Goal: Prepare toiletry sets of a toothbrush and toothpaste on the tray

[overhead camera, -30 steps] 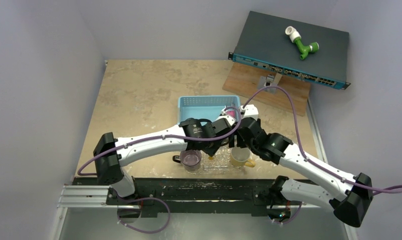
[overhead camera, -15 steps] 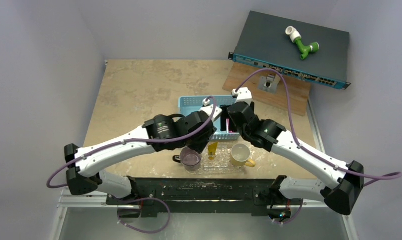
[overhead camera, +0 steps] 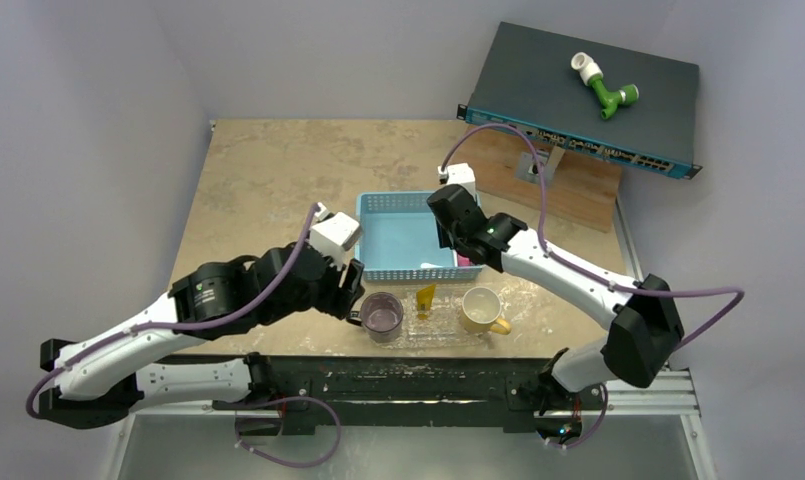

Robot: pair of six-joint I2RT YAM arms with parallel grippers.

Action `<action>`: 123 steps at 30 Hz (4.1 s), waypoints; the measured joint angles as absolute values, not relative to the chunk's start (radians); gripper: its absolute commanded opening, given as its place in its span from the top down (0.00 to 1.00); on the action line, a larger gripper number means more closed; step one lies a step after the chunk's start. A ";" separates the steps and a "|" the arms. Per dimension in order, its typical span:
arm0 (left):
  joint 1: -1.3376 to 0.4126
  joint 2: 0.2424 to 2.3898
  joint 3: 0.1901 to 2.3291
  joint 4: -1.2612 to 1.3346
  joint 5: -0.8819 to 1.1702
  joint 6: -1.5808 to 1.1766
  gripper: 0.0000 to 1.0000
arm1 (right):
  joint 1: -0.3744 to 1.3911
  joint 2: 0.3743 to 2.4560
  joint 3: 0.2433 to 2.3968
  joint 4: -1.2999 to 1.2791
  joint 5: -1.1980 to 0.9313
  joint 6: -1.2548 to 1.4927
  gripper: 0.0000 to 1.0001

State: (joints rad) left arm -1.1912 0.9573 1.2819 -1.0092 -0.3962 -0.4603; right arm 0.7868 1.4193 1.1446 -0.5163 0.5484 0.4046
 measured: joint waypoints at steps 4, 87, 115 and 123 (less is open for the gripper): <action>-1.188 0.862 1.214 -1.011 -0.416 -0.460 0.29 | 0.757 1.486 1.169 -0.516 0.532 0.396 0.58; -1.185 0.587 1.002 -1.039 -0.480 -0.427 0.00 | 0.608 1.916 1.289 -0.533 0.392 0.340 0.86; -1.185 0.578 1.002 -1.040 -0.502 -0.428 0.00 | 0.633 1.616 1.245 -0.448 0.356 0.358 1.00; -1.185 0.557 1.002 -0.995 -0.482 -0.436 0.00 | 0.724 1.397 1.168 -0.346 0.346 0.371 1.00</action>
